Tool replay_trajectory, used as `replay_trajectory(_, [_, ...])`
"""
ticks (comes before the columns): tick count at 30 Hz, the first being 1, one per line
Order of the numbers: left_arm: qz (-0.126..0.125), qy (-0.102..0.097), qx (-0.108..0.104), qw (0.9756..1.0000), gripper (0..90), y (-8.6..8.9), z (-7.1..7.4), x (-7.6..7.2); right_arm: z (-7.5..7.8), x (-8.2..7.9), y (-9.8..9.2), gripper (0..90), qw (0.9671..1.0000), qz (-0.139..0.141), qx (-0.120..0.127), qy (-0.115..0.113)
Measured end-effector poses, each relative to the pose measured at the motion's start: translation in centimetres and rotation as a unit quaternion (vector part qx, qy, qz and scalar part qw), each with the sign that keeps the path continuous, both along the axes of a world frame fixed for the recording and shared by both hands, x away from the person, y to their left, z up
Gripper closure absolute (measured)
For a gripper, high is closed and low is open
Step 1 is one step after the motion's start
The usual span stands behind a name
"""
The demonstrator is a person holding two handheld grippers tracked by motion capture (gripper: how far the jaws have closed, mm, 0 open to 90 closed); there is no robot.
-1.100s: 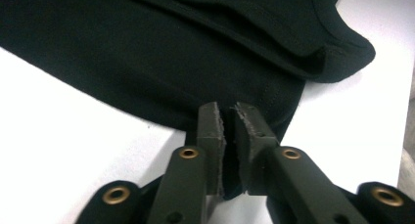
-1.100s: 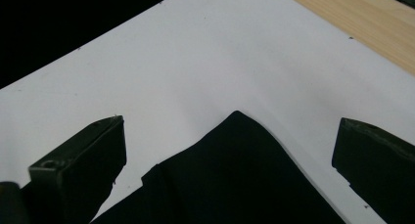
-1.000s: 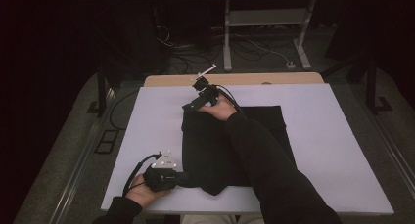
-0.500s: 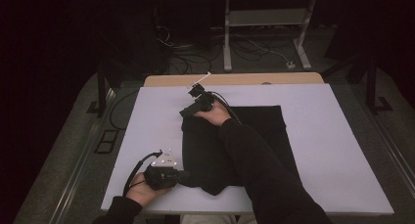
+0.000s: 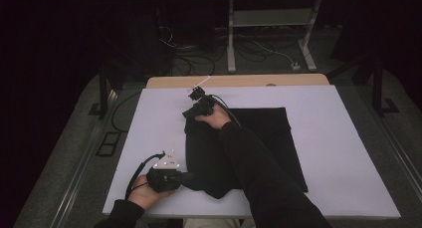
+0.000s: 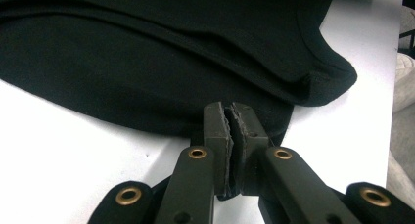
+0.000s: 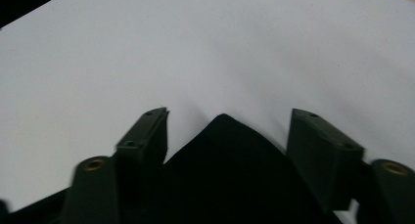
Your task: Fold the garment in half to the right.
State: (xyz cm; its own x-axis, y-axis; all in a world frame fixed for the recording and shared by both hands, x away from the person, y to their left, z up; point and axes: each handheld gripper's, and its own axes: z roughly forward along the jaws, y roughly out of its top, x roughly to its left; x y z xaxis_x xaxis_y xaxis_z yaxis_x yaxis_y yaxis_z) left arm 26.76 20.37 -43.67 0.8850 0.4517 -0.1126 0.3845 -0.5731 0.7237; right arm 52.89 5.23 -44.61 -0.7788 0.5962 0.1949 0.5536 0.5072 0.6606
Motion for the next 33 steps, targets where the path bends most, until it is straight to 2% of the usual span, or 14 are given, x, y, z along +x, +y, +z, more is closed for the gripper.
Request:
replay_trajectory(9, [-0.002,-0.001,-0.002,1.0,84.3,0.0,0.0,0.0,-0.1,0.2,0.4,67.4,0.9997,-0.009,-0.012,-0.019])
replay_trajectory(12, [-0.002,0.002,-0.002,1.0,84.3,-0.1,0.0,0.1,0.0,0.0,0.4,81.2,0.9998,-0.003,-0.014,-0.015])
replay_trajectory(13, [-0.002,0.003,-0.002,1.0,84.3,-0.1,0.0,0.1,0.1,0.0,0.4,83.2,0.9998,-0.002,-0.014,-0.012])
replay_trajectory(22, [-0.002,0.004,-0.005,1.0,84.5,-0.3,0.3,0.1,1.3,-0.4,-0.1,85.0,0.9998,0.002,-0.012,-0.015])
replay_trajectory(28, [-0.009,-0.006,-0.021,0.9997,84.5,-0.9,1.1,-0.1,2.3,-0.7,-0.7,85.0,0.9996,0.011,-0.014,-0.022])
replay_trajectory(30, [-0.012,-0.006,-0.027,0.9996,84.5,-1.1,1.3,-0.1,2.9,-0.7,-1.0,85.0,0.9997,0.01,-0.008,-0.021])
replay_trajectory(33, [-0.017,-0.008,-0.023,0.9996,84.5,-1.4,1.4,-0.1,3.7,-0.8,-1.6,85.0,0.9997,0.008,0.002,-0.021])
